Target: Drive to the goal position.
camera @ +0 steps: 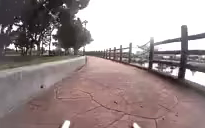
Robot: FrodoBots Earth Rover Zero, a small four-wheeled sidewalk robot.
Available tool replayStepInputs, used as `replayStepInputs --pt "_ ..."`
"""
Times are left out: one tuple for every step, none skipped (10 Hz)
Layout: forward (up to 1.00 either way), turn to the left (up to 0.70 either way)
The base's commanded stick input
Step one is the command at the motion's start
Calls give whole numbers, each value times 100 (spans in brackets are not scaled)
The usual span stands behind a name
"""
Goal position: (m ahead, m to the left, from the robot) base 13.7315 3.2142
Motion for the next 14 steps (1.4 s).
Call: replayStepInputs --pt "100 0" --pt "100 0" --pt "100 0" --pt "100 0" --pt "100 0" --pt "100 0" --pt "100 0" --pt "100 0" --pt "100 0" --pt "100 0" --pt "100 0" --pt "100 0" --pt "100 0" --pt "100 0"
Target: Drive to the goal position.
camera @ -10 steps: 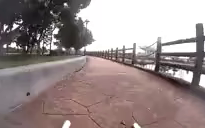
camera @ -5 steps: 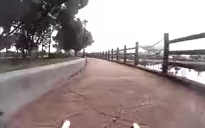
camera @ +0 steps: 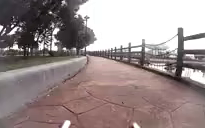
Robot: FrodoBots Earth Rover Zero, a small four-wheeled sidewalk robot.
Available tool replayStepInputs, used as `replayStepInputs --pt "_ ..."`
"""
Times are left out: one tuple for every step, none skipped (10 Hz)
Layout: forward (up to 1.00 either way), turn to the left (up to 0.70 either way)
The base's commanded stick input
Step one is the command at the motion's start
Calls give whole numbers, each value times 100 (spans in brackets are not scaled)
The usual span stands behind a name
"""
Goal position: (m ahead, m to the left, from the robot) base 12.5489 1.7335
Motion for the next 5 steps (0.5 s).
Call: replayStepInputs --pt "100 0" --pt "100 0" --pt "100 0" --pt "100 0" --pt "100 0"
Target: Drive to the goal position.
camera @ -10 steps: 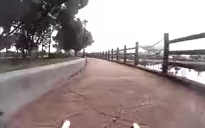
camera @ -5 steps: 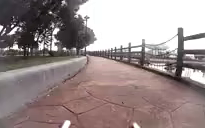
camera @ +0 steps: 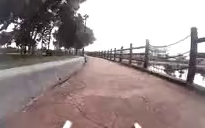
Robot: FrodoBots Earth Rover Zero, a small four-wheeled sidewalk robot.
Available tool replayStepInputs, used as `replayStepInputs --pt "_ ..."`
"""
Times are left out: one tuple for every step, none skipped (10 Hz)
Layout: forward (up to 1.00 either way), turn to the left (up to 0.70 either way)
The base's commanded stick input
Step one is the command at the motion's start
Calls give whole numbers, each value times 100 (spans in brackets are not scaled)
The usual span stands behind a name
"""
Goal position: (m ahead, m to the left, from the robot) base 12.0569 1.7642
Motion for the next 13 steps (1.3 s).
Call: replayStepInputs --pt "100 -10" --pt "100 -30" --pt "100 -38" --pt "100 -33" --pt "100 -5" --pt "100 -1" --pt "100 0" --pt "100 0" --pt "100 0" --pt "100 0" --pt "100 0" --pt "100 0" --pt "100 0"
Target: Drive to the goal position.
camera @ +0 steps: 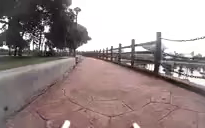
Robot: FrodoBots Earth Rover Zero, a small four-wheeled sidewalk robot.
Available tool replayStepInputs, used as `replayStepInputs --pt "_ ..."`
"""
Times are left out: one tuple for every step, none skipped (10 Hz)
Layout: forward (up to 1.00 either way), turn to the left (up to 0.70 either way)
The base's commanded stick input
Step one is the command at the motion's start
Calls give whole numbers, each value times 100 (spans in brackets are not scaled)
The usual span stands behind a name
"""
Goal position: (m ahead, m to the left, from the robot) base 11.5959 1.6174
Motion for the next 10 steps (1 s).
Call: replayStepInputs --pt "100 0" --pt "100 0" --pt "100 0" --pt "100 0" --pt "100 0" --pt "100 0" --pt "100 0" --pt "100 0" --pt "100 0" --pt "100 0"
